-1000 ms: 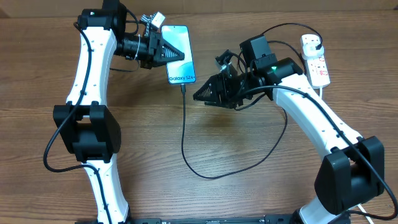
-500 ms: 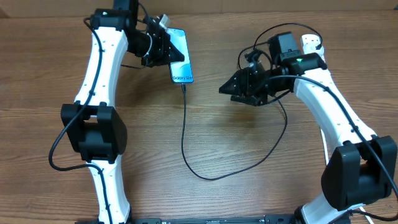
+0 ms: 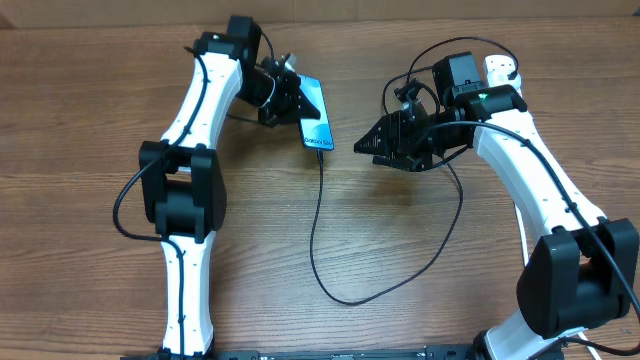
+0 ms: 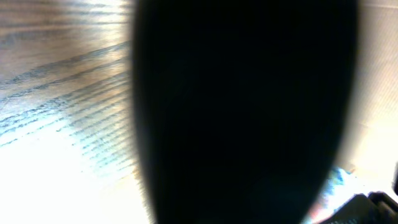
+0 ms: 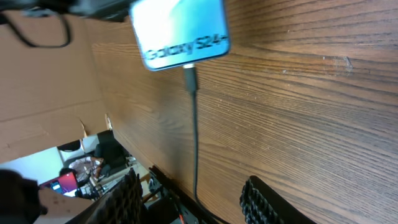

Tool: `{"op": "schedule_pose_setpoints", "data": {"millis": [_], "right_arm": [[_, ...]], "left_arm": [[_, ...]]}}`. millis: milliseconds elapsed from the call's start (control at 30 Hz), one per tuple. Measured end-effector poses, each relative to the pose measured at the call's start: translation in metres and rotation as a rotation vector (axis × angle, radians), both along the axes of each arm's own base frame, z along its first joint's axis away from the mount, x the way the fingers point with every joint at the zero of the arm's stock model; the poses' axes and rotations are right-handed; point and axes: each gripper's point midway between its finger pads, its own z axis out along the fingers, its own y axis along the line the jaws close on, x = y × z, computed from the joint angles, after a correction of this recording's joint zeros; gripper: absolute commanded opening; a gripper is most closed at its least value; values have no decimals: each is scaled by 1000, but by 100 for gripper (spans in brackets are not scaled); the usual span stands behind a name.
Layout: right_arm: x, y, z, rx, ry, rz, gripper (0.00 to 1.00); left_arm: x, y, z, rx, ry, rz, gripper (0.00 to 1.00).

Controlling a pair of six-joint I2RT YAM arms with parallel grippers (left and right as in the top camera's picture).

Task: Plug charger to phone and switch on socket
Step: 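Open the right gripper off the plug and lower the phone with the left, then lay the phone flat on the table, open the left gripper, lift away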

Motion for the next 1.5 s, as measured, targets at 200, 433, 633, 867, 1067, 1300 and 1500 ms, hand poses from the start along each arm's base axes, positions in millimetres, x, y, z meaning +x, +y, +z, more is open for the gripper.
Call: {"op": "schedule_pose_setpoints", "data": {"millis": [200,433,633,867,1067,1300,1500], "right_arm": [[0,0,0,0,-3,3,51],[0,0,0,0,-5,4,51],[0,0,0,-1,-3,4,51],[0,0,0,0,-6,4,51],[0,0,0,0,-7,4,51],[0,0,0,0,-5,4,51],[0,0,0,0,-6,4,51]], "left_arm": [[-1,-4,-21,-30,62,7,4],[4,-8,-40,-38,68,8,4],[5,-16,-57,-38,71,-3,4],[2,-21,-66,-35,86,-16,4],[2,-22,-66,-36,74,-25,4],[2,-21,-69,-21,63,-29,5],[2,-19,-71,-9,66,-28,5]]}}
